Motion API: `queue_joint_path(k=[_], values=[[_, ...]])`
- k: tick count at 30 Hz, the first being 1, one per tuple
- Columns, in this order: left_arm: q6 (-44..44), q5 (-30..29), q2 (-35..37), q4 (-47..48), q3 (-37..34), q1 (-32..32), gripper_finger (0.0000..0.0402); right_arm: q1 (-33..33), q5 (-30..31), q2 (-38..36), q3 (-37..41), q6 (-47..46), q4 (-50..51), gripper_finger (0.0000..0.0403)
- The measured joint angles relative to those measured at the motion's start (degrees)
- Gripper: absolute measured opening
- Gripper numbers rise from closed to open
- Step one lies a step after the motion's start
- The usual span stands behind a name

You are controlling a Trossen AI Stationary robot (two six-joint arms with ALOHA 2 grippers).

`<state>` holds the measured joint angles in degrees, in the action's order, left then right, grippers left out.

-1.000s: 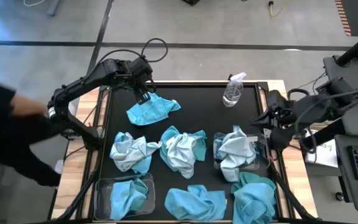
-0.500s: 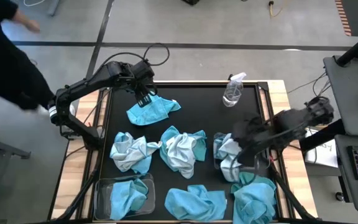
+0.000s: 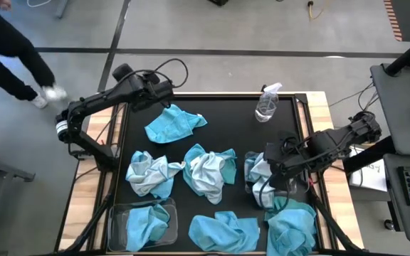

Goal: Sort microfiber towel by color & place in baskets
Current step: Put the blue microfiber towel into the left transparent bin

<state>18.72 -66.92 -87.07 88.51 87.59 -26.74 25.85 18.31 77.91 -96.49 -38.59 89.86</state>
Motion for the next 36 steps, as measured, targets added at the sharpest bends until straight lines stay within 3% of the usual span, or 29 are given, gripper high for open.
queue_joint_path(k=[9, 17, 36], values=[[2.9, 1.0, 0.0, 0.7, 0.0, 0.0, 0.016, 0.0, 0.9, 0.1, 0.2, -1.9, -0.2, 0.0009], [4.0, 7.9, 0.0, 1.1, 0.0, 0.0, 0.016, 0.0, 1.3, 0.1, 0.2, -1.9, -0.4, 0.0009], [4.5, 8.0, 0.0, 1.5, 0.0, 0.0, 0.016, 0.0, 1.3, 0.2, 0.2, -1.7, -0.4, 0.0009]])
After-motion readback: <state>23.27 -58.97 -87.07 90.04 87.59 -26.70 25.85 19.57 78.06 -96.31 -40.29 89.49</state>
